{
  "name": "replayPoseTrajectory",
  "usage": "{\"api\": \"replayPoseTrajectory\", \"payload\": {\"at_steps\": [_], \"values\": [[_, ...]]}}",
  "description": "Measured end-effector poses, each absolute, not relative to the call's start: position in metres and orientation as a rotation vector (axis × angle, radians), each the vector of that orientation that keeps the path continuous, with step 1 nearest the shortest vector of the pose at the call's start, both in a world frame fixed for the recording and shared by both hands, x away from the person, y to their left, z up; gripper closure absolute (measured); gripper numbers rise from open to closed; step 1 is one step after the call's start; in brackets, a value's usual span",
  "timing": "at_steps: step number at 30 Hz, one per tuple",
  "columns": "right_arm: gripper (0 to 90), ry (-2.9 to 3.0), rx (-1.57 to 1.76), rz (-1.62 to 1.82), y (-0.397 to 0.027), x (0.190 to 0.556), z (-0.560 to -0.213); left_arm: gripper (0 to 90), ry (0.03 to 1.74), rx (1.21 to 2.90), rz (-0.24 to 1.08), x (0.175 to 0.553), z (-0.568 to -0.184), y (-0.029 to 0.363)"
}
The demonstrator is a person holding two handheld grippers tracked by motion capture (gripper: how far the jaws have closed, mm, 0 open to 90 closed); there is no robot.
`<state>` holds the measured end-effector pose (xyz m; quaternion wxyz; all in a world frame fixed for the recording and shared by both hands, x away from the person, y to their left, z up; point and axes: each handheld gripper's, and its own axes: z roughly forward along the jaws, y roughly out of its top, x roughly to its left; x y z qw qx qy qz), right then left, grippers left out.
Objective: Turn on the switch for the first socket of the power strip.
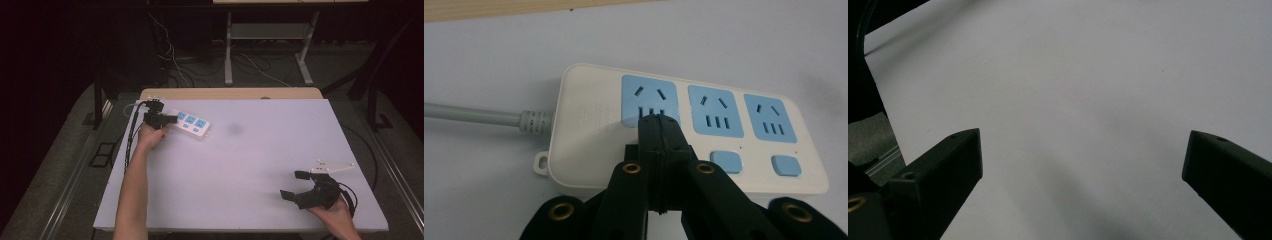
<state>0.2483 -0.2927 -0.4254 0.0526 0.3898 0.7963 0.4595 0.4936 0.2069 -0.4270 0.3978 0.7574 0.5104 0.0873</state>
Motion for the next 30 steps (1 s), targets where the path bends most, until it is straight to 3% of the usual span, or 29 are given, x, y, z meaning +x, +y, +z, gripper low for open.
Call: {"api": "replayPoseTrajectory", "payload": {"at_steps": [30], "values": [[2.2,2.35,1.216,1.387,-0.298,0.249,-0.423,89.4,1.244,1.863,0.33,0.479,-0.427,0.206]]}}
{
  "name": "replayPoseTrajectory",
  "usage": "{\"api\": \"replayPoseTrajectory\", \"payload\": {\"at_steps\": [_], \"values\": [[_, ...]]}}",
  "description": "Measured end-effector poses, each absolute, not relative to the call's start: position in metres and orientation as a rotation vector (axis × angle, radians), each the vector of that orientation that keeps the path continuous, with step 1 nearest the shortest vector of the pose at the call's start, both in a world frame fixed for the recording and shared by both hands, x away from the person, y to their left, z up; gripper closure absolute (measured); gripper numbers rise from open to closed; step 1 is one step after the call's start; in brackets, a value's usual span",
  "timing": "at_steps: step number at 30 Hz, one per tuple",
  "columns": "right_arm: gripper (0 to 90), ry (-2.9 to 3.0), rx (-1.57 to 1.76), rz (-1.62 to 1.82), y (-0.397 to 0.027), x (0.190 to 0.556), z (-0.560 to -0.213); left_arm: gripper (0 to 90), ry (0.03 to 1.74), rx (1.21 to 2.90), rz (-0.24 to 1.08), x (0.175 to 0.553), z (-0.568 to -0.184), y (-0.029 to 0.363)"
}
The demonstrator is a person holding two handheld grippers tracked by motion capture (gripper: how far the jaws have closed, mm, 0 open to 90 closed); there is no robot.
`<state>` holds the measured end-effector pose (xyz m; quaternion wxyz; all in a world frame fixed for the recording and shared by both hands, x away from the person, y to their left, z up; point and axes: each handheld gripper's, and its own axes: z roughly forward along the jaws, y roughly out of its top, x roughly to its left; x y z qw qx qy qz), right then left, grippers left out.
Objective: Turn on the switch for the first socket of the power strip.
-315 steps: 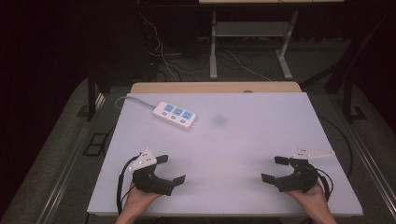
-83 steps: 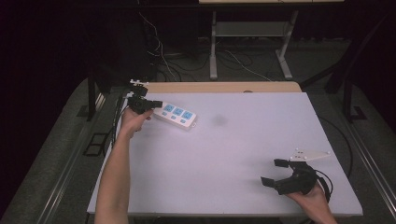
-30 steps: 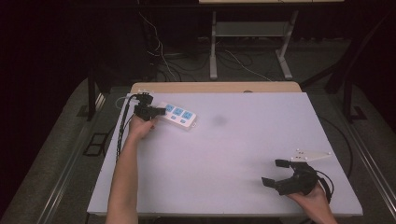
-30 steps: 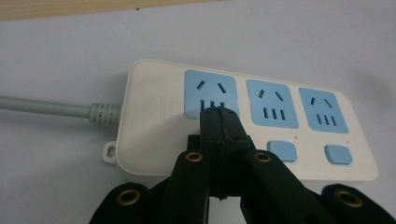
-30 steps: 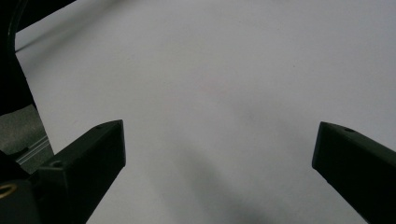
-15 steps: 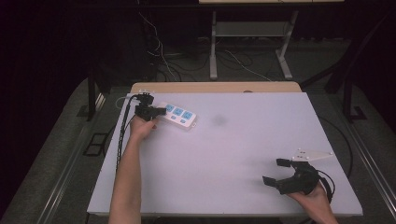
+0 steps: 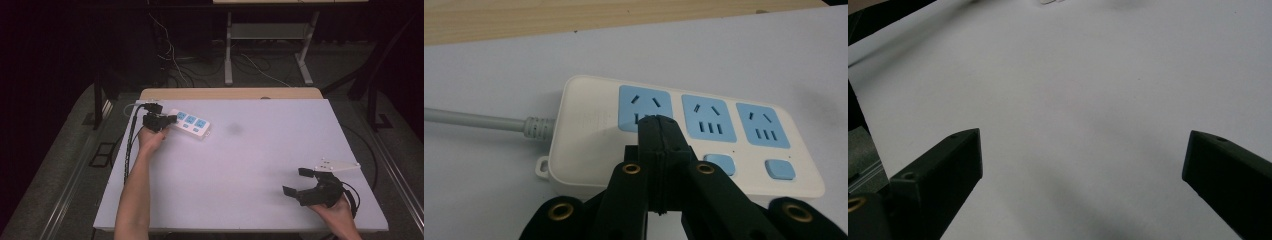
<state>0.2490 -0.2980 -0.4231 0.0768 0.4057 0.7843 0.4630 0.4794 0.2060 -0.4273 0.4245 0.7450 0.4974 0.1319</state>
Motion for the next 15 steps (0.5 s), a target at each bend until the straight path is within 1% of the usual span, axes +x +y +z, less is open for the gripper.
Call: {"api": "replayPoseTrajectory", "payload": {"at_steps": [15], "values": [[2.2,2.363,1.207,1.388,-0.296,0.249,-0.423,89.3,1.239,1.841,0.338,0.468,-0.409,0.211]]}}
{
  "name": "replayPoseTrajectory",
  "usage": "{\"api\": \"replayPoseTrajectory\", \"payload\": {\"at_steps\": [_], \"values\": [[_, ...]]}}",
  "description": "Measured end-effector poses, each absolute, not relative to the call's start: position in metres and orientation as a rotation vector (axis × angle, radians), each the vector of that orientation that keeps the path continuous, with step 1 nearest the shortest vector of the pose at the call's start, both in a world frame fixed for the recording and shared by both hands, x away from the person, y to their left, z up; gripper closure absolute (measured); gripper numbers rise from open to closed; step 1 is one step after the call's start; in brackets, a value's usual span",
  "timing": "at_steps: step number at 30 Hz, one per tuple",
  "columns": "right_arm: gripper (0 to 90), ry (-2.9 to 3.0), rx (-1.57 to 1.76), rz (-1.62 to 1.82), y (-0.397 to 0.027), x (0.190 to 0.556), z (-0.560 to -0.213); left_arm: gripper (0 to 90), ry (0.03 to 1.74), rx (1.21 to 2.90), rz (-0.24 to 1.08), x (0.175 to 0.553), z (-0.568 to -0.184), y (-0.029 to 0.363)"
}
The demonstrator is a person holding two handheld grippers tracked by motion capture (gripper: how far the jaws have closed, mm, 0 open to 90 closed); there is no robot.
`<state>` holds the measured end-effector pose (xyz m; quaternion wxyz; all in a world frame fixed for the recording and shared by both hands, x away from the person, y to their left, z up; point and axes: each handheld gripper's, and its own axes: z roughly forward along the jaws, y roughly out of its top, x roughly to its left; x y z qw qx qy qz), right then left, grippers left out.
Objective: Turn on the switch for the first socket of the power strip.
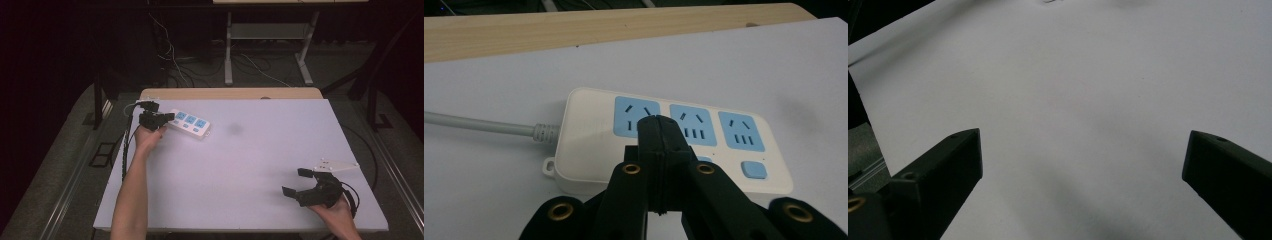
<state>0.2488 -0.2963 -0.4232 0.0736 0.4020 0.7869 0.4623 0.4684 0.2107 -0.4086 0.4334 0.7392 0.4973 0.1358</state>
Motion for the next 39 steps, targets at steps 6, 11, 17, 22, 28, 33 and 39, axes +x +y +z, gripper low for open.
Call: {"api": "replayPoseTrajectory", "payload": {"at_steps": [6,11,17,22,28,33,39], "values": [[2.2,2.36,1.204,1.393,-0.296,0.248,-0.423,89.3,1.253,1.808,0.338,0.46,-0.402,0.213],[2.2,2.369,1.203,1.395,-0.295,0.248,-0.423,89.2,1.254,1.795,0.335,0.453,-0.396,0.213],[2.2,2.368,1.201,1.401,-0.295,0.248,-0.423,89.2,1.254,1.784,0.337,0.442,-0.389,0.213],[2.2,2.367,1.199,1.411,-0.296,0.248,-0.423,88.1,1.251,1.761,0.332,0.431,-0.386,0.215],[2.2,2.371,1.196,1.418,-0.295,0.247,-0.423,80.3,1.218,1.773,0.32,0.417,-0.382,0.217],[2.2,2.369,1.196,1.421,-0.295,0.247,-0.423,70.2,1.186,1.747,0.3,0.404,-0.377,0.221],[2.2,2.367,1.195,1.422,-0.295,0.248,-0.423,52.5,1.12,1.74,0.277,0.386,-0.367,0.215]]}}
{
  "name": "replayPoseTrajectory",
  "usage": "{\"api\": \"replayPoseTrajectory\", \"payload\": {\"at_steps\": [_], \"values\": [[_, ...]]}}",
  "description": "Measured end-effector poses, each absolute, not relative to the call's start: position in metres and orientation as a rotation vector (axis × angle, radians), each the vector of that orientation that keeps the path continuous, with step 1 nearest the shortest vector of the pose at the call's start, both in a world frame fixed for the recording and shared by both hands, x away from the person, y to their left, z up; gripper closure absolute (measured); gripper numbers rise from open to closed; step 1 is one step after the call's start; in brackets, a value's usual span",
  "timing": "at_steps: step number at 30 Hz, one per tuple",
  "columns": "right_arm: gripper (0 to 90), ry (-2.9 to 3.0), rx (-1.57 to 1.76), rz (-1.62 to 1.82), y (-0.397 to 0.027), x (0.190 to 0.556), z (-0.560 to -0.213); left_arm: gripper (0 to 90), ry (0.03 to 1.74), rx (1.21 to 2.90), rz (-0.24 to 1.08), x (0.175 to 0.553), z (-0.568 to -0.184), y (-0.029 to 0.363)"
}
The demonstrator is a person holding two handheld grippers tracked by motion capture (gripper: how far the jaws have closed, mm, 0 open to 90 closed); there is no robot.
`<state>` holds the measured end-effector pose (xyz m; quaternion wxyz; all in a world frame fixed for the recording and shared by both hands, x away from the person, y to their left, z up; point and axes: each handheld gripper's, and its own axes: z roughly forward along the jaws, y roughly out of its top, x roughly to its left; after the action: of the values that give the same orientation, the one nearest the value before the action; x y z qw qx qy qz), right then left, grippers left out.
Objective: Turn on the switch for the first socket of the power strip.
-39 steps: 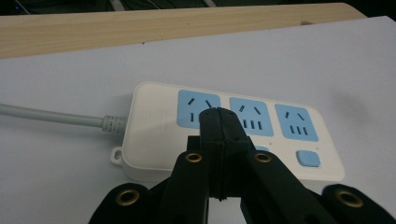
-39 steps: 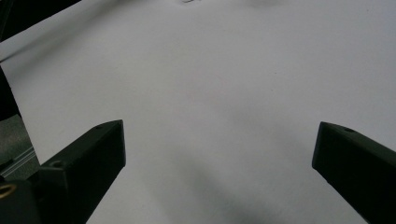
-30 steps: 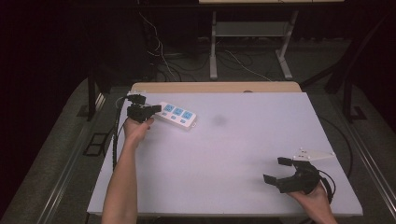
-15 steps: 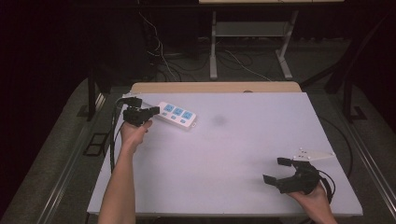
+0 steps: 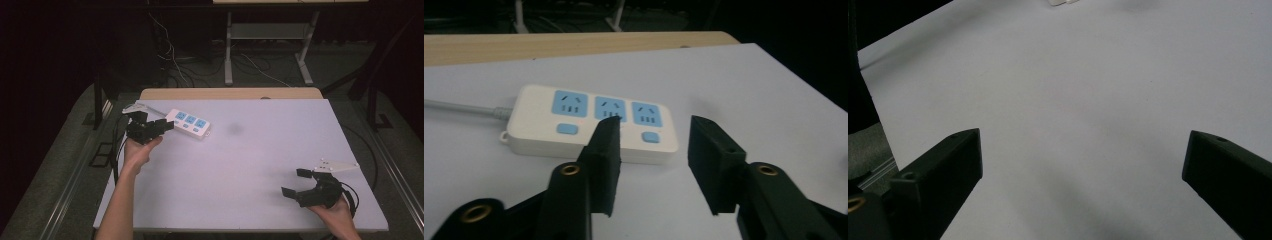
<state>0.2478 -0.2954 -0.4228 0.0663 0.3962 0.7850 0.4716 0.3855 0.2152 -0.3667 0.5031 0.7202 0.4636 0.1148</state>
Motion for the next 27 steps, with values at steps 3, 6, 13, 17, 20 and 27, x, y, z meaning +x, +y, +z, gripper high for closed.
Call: {"api": "replayPoseTrajectory", "payload": {"at_steps": [3,6,13,17,20,27], "values": [[2.2,2.369,1.194,1.421,-0.295,0.247,-0.423,45.2,1.092,1.745,0.277,0.376,-0.363,0.211],[2.2,2.365,1.193,1.424,-0.295,0.247,-0.422,37.5,1.061,1.749,0.273,0.367,-0.359,0.207],[2.2,2.364,1.191,1.428,-0.295,0.247,-0.422,27.6,0.987,1.781,0.252,0.344,-0.357,0.197],[2.2,2.363,1.188,1.429,-0.295,0.247,-0.422,23.9,0.965,1.789,0.249,0.333,-0.359,0.191],[2.2,2.36,1.188,1.432,-0.295,0.247,-0.422,20.7,0.954,1.79,0.239,0.326,-0.363,0.188],[2.2,2.36,1.191,1.432,-0.296,0.246,-0.422,13.2,0.918,1.817,0.212,0.311,-0.369,0.183]]}}
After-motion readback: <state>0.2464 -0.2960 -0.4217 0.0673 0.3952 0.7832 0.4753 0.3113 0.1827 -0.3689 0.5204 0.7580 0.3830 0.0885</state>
